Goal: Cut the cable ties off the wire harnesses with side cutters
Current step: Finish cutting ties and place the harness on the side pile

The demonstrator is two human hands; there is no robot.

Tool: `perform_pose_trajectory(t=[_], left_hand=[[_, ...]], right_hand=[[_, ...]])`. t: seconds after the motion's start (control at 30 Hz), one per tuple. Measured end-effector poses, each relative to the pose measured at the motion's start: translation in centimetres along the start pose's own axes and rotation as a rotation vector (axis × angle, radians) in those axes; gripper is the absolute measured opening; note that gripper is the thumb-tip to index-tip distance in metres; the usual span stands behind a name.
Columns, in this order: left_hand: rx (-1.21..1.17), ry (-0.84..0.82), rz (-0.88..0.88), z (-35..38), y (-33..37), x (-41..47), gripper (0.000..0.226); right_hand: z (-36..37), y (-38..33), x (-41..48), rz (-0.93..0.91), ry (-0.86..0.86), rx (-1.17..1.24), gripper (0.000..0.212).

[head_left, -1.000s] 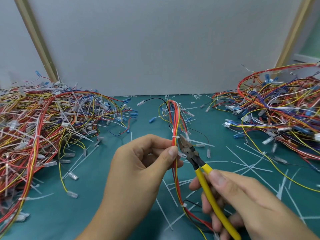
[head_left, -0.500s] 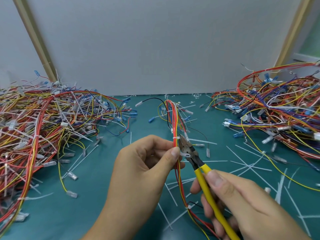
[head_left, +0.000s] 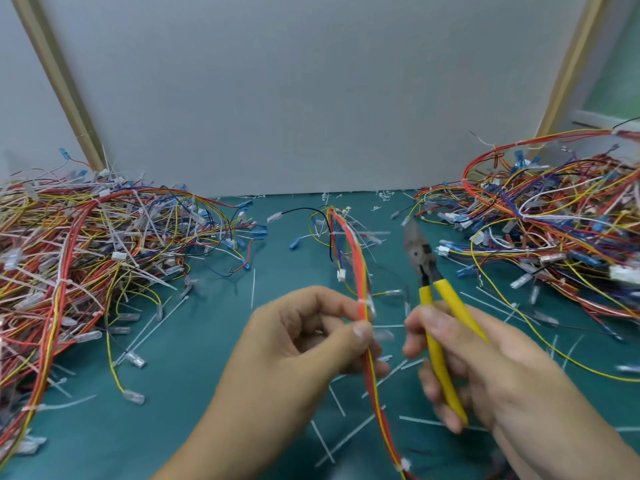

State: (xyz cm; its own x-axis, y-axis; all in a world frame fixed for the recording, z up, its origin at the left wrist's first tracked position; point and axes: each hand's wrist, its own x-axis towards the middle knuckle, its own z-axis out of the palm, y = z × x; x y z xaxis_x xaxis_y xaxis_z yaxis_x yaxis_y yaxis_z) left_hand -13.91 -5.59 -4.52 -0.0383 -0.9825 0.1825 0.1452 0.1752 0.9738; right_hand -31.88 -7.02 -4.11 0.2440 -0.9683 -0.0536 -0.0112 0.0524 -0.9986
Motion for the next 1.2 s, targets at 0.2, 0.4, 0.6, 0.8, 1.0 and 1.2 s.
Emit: perform_pose_trajectory(t=[0.2, 0.4, 0.6, 0.8, 1.0, 1.2], left_hand=[[0.2, -0.434, -0.125, 0.8, -0.4, -0.8, 0.01], [0.173, -0.061, -0.093, -0.1, 0.5, 0.3, 0.02], [0.071, 0.109, -0.212, -1.0, 0.2, 1.5, 0.023], [0.038, 0.02, -0.185, -1.3, 0.1, 0.8, 0.026], [-0.061, 0.119, -0.108, -1.9, 0.6, 0.9, 0.037], [-0.045, 0.142, -0.035, -2.1, 1.1, 0.8, 0.038]], right_hand=[[-0.2, 0.4, 0.5, -0.05, 0.05, 0.107, 0.026], [0.3, 0.7, 0.1, -0.098, -0.009, 0.038, 0.022], [1.8, 1.0, -1.0, -0.093, -0.148, -0.104, 0.028], [1.9, 1.1, -1.1, -0.078, -0.129, -0.142, 0.024], [1.1, 0.7, -1.3, -0.022, -0.128, -0.07, 0.052], [0.8, 0.5, -1.7, 0.118, -0.225, -0.099, 0.055]])
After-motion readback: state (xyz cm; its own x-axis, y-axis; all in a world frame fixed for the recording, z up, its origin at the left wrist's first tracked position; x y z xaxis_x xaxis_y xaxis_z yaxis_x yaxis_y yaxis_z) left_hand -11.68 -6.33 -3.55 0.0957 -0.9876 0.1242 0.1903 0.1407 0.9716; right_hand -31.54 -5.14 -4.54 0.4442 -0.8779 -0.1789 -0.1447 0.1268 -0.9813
